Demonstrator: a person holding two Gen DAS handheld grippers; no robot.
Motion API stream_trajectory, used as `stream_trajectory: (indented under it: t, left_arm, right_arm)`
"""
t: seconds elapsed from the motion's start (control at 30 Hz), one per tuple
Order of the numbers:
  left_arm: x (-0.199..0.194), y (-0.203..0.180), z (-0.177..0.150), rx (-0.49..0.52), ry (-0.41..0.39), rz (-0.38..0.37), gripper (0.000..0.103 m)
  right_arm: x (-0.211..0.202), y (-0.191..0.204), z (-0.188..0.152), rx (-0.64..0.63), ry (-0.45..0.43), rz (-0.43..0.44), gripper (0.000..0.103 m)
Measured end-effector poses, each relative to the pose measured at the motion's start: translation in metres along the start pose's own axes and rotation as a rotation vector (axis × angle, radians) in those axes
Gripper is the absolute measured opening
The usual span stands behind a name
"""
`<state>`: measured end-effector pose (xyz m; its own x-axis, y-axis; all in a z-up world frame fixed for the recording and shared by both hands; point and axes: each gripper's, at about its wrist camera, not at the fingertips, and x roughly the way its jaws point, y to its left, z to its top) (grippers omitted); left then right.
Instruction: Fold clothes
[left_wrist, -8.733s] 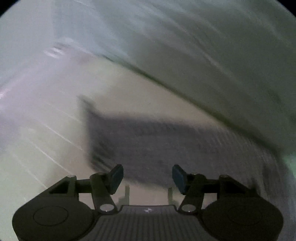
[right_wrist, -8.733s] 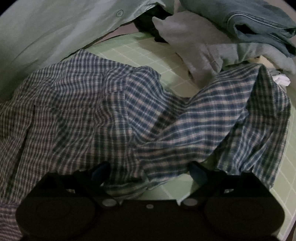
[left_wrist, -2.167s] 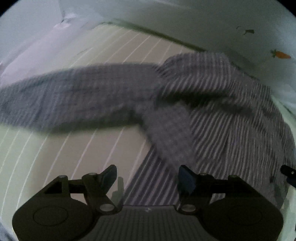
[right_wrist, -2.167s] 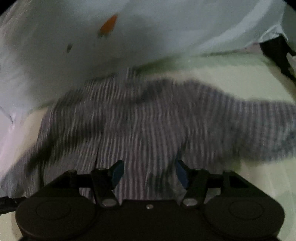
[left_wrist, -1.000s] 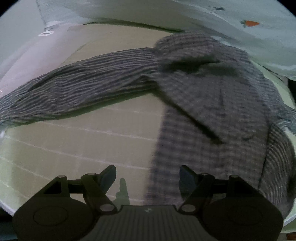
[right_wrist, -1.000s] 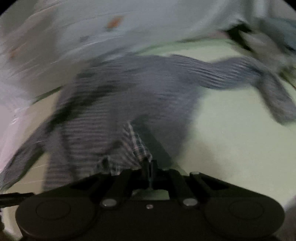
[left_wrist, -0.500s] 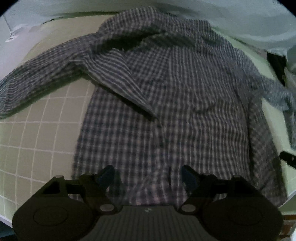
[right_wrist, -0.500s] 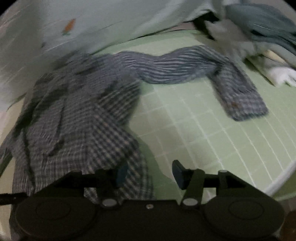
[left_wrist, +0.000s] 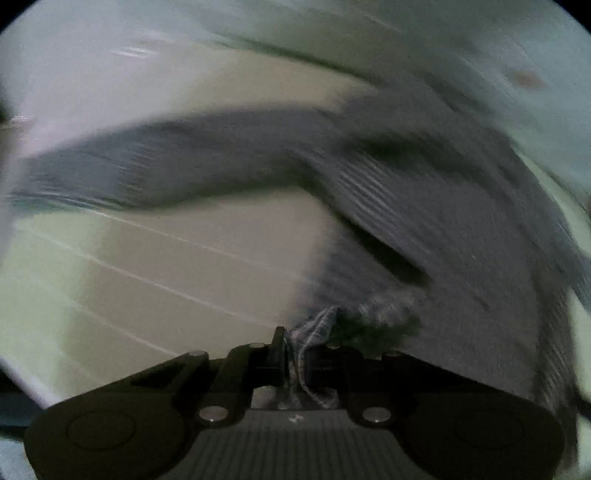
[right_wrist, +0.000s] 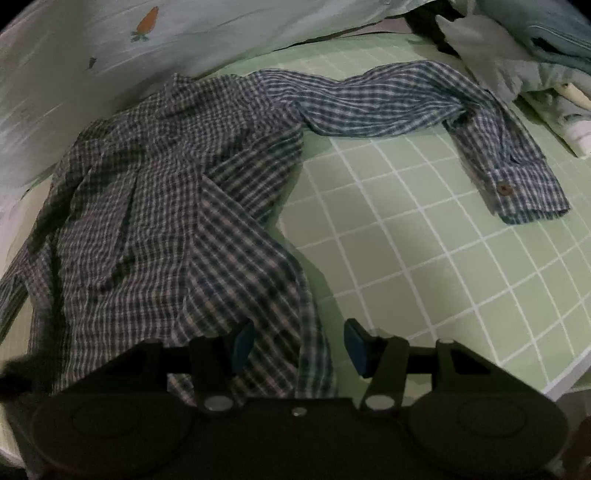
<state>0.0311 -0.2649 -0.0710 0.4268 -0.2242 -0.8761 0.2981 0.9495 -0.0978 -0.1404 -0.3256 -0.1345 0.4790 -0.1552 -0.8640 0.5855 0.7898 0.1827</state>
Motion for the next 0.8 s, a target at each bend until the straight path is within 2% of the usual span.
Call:
stream_trajectory:
  t: [0.07,0.13,0.2,0.33,0.37,0.4,0.43,0.47,0.57,0.73,0.8]
  left_arm:
    - [-0.002,0.039,0.014,-0.107,-0.030,0.107,0.016]
    - [0.004,0.071,0.022,-0.190,0.004,0.158,0.016]
    - [0.008,0.087,0.022,-0.222,0.024,0.153,0.016]
    - [0.011,0.092,0.013,-0.214,0.042,0.114,0.016]
    - [0.012,0.090,0.011,-0.214,0.046,0.109,0.016]
    - [0.012,0.086,0.010,-0.211,0.049,0.107,0.016]
    - [0.013,0.083,0.008,-0.208,0.052,0.105,0.016]
    - [0.013,0.079,0.006,-0.205,0.054,0.103,0.016]
    - [0.012,0.070,0.005,-0.174,0.049,0.104,0.017]
    - [0.015,0.059,0.004,-0.162,0.057,0.111,0.020]
    - [0.016,0.055,0.005,-0.164,0.063,0.107,0.025]
  right_arm:
    - [0.000,-0.001,-0.002,0.010,-0.001,-0.010,0.055]
    - [0.000,-0.002,-0.004,0.020,-0.002,-0.020,0.055]
    - [0.002,-0.002,-0.005,0.027,0.004,-0.039,0.057]
    - [0.007,0.000,-0.006,0.017,0.017,-0.060,0.056]
    - [0.009,0.001,-0.006,0.004,0.023,-0.048,0.051]
    - [0.010,0.002,-0.006,-0.010,0.030,-0.036,0.029]
    - [0.010,0.004,-0.007,-0.030,0.042,-0.024,0.001]
    - [0.011,0.005,-0.007,-0.051,0.050,-0.021,0.002]
    - [-0.008,-0.003,-0.006,-0.068,-0.021,-0.075,0.001]
    - [-0.025,-0.045,-0.006,-0.068,-0.031,-0.317,0.001]
    - [-0.015,-0.064,-0.012,-0.048,0.069,-0.339,0.004]
